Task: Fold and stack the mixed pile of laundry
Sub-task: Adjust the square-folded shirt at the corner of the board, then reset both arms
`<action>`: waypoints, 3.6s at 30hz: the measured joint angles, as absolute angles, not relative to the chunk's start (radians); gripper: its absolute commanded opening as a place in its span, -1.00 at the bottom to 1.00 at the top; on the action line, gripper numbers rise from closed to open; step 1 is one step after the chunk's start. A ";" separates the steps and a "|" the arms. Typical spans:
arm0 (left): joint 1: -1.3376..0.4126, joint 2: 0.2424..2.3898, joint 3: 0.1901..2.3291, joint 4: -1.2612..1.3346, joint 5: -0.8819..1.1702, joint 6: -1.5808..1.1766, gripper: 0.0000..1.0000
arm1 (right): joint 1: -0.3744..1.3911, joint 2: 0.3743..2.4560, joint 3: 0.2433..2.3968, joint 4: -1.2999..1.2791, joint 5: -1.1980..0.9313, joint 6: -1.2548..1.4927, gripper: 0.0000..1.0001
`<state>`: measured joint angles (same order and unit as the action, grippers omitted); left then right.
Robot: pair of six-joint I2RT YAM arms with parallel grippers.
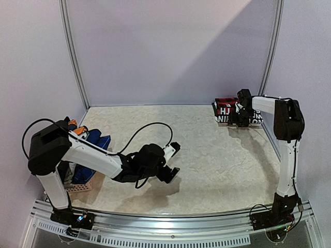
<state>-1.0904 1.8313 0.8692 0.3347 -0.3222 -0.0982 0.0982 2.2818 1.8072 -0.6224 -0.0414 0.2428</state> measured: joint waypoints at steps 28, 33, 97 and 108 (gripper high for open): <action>-1.090 1.824 0.886 0.308 -0.316 -0.110 0.83 | 0.096 2.336 2.002 -0.517 -0.060 0.340 -0.11; -1.090 1.824 0.886 0.305 -0.315 -0.110 0.83 | 0.089 2.403 2.024 -0.517 -0.066 0.348 -0.03; -0.842 1.459 0.673 0.206 -0.514 -0.149 0.99 | 0.314 1.060 0.560 0.089 -0.109 0.456 0.97; -0.834 1.411 0.635 0.205 -0.572 -0.166 0.99 | 0.314 0.989 0.483 0.263 -0.068 0.473 0.98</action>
<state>-0.8337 1.4109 0.6346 0.2050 -0.5720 -0.1661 0.3141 0.9886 0.4828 0.2634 -0.0681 0.4728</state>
